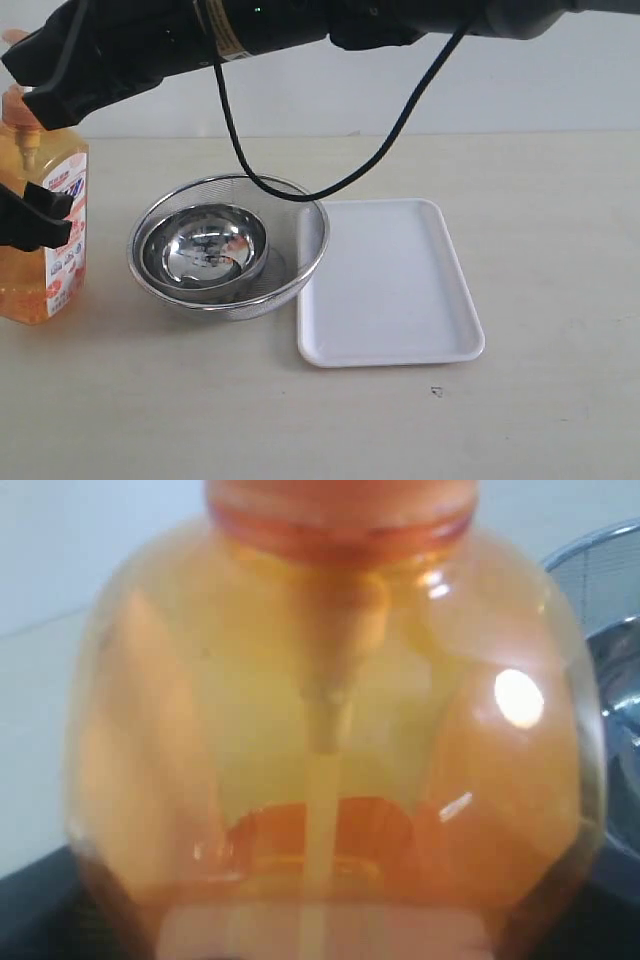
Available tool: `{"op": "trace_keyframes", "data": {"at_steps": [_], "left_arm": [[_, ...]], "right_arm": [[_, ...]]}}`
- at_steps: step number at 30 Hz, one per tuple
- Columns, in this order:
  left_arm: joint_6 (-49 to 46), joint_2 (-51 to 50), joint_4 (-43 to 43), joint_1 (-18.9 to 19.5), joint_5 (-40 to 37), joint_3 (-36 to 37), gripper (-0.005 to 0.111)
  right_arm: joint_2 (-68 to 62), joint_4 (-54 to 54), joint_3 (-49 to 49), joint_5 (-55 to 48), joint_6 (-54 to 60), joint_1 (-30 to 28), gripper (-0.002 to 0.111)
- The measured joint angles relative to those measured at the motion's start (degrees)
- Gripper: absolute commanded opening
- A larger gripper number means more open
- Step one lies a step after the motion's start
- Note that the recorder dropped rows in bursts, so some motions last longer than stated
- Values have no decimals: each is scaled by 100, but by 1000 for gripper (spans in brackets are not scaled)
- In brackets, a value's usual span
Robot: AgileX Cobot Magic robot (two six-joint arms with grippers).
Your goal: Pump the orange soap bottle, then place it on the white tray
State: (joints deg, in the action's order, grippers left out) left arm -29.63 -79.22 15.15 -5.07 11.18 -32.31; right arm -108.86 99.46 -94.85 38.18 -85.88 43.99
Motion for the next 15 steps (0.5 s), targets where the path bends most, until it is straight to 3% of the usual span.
{"op": "trace_keyframes", "data": {"at_steps": [15], "left_arm": [[226, -458, -211, 0, 1468, 280, 5]], "right_arm": [[0, 67, -38, -290, 16, 0, 0]]}}
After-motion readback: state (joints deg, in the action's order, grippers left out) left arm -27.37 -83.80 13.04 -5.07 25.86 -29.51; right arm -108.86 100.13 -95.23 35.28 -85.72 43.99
